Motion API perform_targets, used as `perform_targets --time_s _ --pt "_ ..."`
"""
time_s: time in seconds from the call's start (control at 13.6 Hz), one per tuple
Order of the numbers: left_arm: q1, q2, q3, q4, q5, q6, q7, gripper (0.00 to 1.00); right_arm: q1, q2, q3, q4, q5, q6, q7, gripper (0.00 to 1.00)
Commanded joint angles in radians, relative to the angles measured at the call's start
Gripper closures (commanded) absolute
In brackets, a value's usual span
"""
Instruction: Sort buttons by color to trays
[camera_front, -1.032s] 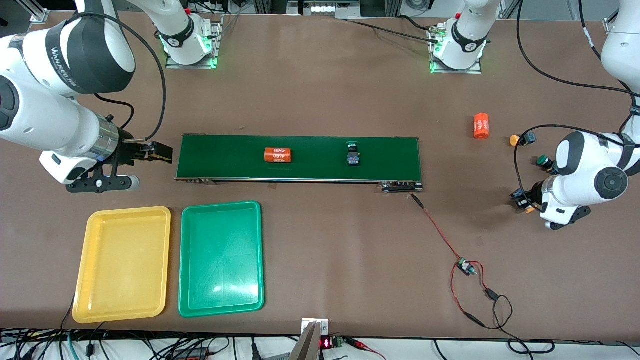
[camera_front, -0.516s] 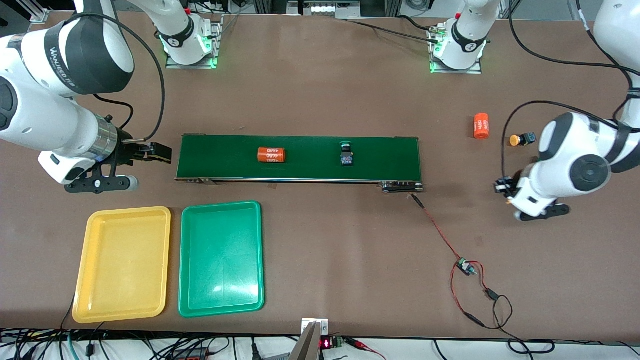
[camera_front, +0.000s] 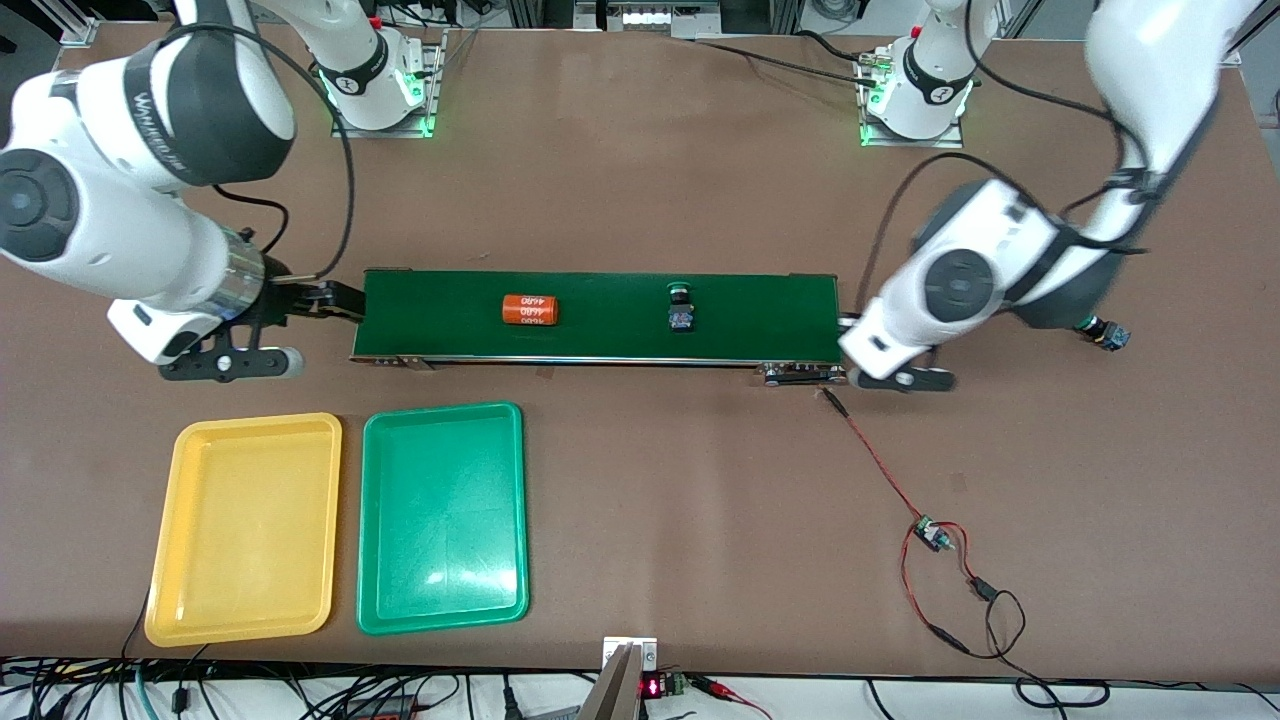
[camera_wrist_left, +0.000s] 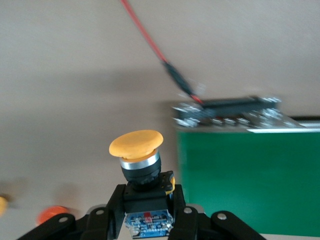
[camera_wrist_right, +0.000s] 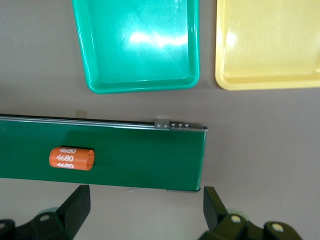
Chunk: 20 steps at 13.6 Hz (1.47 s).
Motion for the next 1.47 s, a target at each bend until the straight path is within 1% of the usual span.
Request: perform_targets --time_s 0.0,0.07,0.15,0.22,0.29,0.37,0.52,0.59,0.66,0.74,0.81,0.88,0.96,1.18,1.33,1.4 --pt "-0.042 0.049 -0.008 -0.015 0.012 0.045 -0.091 0.71 0.054 -0.007 0.001 -0.017 0.006 -0.014 0.082 0.00" --pt "-0.084 0.046 -0.006 -0.044 0.013 0.074 -0.118 0.71 0.085 -0.007 0.001 -0.019 0.006 -0.014 0.115 0.00" --pt "-0.093 0.041 -0.006 -0.077 0.013 0.126 -0.122 0.71 0.113 -0.006 0.001 -0.019 0.006 -0.012 0.148 0.00" --pt "-0.084 0.040 -0.006 -0.097 0.013 0.154 -0.122 0.68 0.146 -0.002 0.002 -0.019 0.008 -0.011 0.181 0.00" --pt "-0.081 0.040 -0.008 -0.104 0.013 0.162 -0.123 0.41 0.180 -0.001 0.001 -0.019 0.008 -0.001 0.227 0.00" --pt "-0.081 0.037 -0.010 -0.104 0.013 0.162 -0.123 0.01 0.209 0.001 0.001 -0.017 0.009 0.008 0.279 0.00" --pt "-0.067 0.032 -0.038 -0.098 0.013 0.151 -0.120 0.00 0.266 0.031 0.001 -0.017 0.009 0.054 0.344 0.00" --pt "-0.041 0.028 -0.060 -0.093 0.013 0.150 -0.120 0.00 0.284 0.050 0.001 -0.017 0.009 0.075 0.369 0.00" --pt "0.010 0.023 -0.104 -0.081 0.013 0.123 -0.120 0.00 0.297 0.063 0.002 -0.017 0.011 0.087 0.384 0.00" --pt "0.070 0.021 -0.150 -0.055 0.013 0.072 -0.110 0.00 0.311 0.068 0.001 -0.017 0.011 0.095 0.392 0.00" --pt "0.119 0.023 -0.179 -0.026 0.013 0.014 -0.096 0.00 0.321 0.095 0.002 -0.009 0.015 0.100 0.401 0.00" --pt "0.156 0.021 -0.195 -0.003 0.015 -0.052 -0.062 0.00 0.323 0.111 0.001 -0.009 0.049 0.107 0.410 0.00" --pt "0.189 0.021 -0.204 0.014 0.015 -0.101 -0.021 0.00 0.323 0.122 0.001 -0.011 0.092 0.127 0.413 0.00" --pt "0.267 0.023 -0.209 0.014 0.017 -0.186 0.103 0.00 0.367 0.148 0.001 -0.009 0.088 0.166 0.413 0.00" --pt "0.272 0.023 -0.192 0.020 0.033 -0.198 0.163 0.00 0.387 0.166 0.001 -0.009 0.095 0.181 0.422 0.00" --pt "0.278 0.024 -0.186 0.039 0.033 -0.200 0.185 0.00 0.404 0.185 0.001 -0.009 0.097 0.195 0.426 0.00"
